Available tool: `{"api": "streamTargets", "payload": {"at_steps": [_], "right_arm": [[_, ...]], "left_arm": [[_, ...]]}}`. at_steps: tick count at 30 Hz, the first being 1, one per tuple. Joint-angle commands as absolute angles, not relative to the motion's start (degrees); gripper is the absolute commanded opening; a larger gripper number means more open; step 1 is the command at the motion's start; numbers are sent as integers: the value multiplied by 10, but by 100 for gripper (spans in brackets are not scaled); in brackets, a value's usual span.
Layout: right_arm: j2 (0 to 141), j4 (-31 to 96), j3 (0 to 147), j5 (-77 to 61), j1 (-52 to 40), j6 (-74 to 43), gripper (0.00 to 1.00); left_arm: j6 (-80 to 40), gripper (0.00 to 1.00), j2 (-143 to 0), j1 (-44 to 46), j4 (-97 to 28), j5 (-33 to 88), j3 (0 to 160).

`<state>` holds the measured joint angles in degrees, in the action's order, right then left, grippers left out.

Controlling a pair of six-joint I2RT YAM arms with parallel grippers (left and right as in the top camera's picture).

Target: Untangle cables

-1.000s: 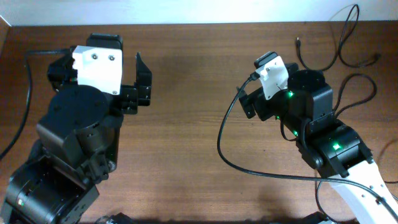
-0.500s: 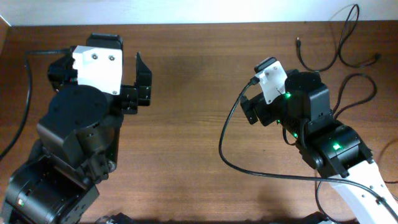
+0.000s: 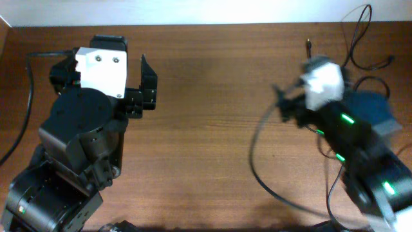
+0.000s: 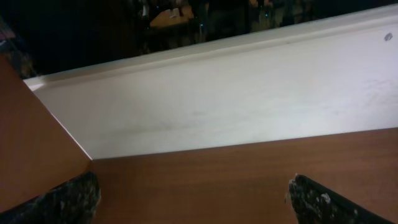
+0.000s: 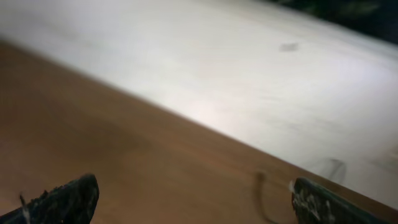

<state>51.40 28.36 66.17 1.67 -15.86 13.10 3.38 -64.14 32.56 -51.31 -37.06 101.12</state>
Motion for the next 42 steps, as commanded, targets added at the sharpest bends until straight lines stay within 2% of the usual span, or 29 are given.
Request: {"api": "streamTargets", "payload": {"at_steps": [1, 4, 8, 11, 16, 18, 23, 42], "right_arm": [[401, 227, 558, -43, -60, 131, 99], [283, 92, 398, -57, -21, 131, 99], [163, -120, 183, -70, -22, 131, 98], [85, -192, 74, -87, 4, 131, 99], [12, -181, 23, -135, 83, 131, 99], [2, -170, 8, -131, 87, 131, 99], [3, 34, 3, -141, 86, 119, 98], [2, 34, 3, -135, 86, 120, 98]], "left_arm": [[26, 99, -640, 325, -513, -379, 1021], [26, 99, -640, 325, -513, -379, 1021], [26, 99, -640, 325, -513, -379, 1021], [26, 99, -640, 325, -513, -379, 1021], [26, 99, -640, 325, -513, -379, 1021], [26, 99, -640, 325, -513, -379, 1021], [26, 99, -640, 325, -513, -379, 1021], [26, 99, -640, 325, -522, -379, 1021]]}}
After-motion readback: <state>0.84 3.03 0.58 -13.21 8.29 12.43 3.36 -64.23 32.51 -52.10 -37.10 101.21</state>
